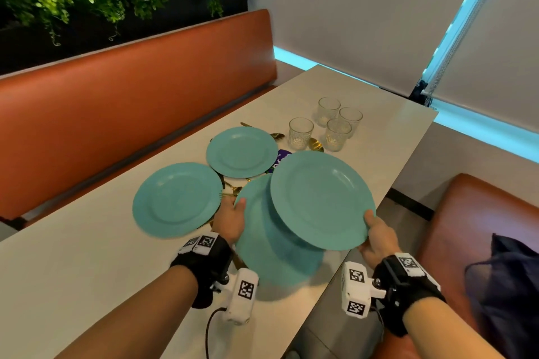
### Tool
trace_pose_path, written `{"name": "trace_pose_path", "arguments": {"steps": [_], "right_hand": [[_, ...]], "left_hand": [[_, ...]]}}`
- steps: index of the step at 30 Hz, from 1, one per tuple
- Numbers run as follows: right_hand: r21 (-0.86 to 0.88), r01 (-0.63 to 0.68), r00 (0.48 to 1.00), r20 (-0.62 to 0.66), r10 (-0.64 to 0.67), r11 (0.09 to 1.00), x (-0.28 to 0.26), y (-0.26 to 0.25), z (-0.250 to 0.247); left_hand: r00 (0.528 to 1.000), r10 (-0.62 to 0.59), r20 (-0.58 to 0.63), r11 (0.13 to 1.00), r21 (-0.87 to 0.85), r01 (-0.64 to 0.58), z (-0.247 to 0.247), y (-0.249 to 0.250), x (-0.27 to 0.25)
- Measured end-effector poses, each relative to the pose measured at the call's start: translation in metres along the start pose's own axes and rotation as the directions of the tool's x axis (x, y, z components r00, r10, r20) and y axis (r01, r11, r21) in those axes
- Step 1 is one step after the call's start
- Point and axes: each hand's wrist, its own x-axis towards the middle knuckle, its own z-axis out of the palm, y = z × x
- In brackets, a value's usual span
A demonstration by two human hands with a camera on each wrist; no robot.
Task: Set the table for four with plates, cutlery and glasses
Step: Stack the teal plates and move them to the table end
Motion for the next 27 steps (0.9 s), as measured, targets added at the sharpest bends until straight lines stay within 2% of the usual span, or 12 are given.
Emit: {"name": "trace_pose_path", "arguments": {"steps": [6,10,14,16,19,22,25,27], "right_hand": [[-0.176,0.078,0.997,0.029,-0.074,0.981,-0.023,0.007,0.005],[-0.28,0.145,0.989,0.036,-0.141,0.949,-0.033,0.009,0.01],[-0.452,0.231,0.97,0.032,-0.243,0.862,-0.041,0.016,0.017],[-0.479,0.246,0.966,0.045,-0.256,0.842,-0.044,0.022,0.021],[-0.396,0.227,0.974,0.072,-0.216,0.89,-0.045,0.029,0.027],[-0.193,0.109,0.993,0.07,-0.097,0.975,-0.044,0.032,0.036],[-0.037,0.027,0.998,0.052,-0.025,0.999,-0.038,0.03,0.045],[-0.034,0.015,0.999,0.051,-0.013,0.999,-0.035,0.026,0.052]], "left_hand": [[0.998,-0.068,0.0,0.948,-0.312,0.064,0.01,0.004,-0.003],[0.996,-0.083,0.026,0.929,-0.359,0.087,0.007,0.005,-0.007],[0.993,-0.111,0.043,0.91,-0.397,0.119,0.004,-0.004,-0.006],[0.991,-0.126,0.044,0.893,-0.43,0.133,0.002,-0.006,-0.005],[0.989,-0.14,0.039,0.868,-0.475,0.142,-0.002,-0.002,-0.005],[0.988,-0.152,0.032,0.818,-0.557,0.144,-0.004,0.006,-0.006],[0.976,-0.187,0.112,0.769,-0.601,0.217,-0.006,0.009,-0.003],[0.973,-0.187,0.135,0.766,-0.6,0.231,-0.007,0.009,0.002]]}}
